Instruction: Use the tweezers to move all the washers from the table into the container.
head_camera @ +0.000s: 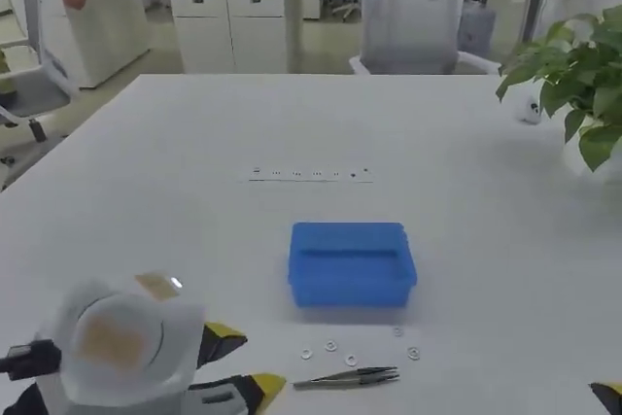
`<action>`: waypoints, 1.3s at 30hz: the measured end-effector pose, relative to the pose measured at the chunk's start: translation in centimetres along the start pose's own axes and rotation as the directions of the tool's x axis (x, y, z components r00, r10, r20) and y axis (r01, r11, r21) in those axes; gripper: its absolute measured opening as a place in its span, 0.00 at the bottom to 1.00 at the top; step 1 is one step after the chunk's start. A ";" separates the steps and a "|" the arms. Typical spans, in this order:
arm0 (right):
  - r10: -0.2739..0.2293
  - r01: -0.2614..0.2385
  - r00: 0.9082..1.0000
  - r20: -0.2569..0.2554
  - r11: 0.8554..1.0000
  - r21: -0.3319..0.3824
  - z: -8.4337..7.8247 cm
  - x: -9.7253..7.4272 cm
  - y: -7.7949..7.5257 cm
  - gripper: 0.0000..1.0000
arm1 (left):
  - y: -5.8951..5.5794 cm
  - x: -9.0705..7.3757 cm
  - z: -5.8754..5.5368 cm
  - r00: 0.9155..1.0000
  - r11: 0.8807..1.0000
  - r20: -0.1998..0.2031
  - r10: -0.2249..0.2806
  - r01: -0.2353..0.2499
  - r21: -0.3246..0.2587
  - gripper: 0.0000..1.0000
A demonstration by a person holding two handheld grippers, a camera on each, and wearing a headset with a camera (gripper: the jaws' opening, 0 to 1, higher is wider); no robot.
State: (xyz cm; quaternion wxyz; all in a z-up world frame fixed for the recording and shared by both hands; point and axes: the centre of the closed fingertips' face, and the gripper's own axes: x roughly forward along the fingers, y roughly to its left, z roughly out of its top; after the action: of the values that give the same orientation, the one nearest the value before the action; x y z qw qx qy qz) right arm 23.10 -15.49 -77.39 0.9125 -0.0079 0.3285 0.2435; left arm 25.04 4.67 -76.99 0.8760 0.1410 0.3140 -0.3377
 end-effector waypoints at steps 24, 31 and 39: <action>-0.065 0.064 0.998 0.000 0.995 -0.073 -0.5 0.4 -0.7 0.87 | 0.1 9.2 -4.4 0.949 0.952 -0.282 -0.141 0.209 0.225 0.09; -0.082 0.081 0.997 -0.002 0.994 -0.071 -0.6 0.3 -1.0 0.87 | -0.1 10.0 -5.2 0.930 0.918 -0.344 -0.130 0.244 0.314 0.07; -0.090 0.091 0.996 0.010 0.994 -0.065 -0.4 0.2 -1.2 0.87 | -0.1 10.3 -5.6 0.912 0.899 -0.385 -0.138 0.278 0.338 0.01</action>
State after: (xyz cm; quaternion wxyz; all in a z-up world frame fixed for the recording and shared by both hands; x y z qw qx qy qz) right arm 23.57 -16.54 -78.00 0.9231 -0.0519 0.3164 0.2125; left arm 28.34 1.95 -87.95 0.7185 0.3337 0.4064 -0.4552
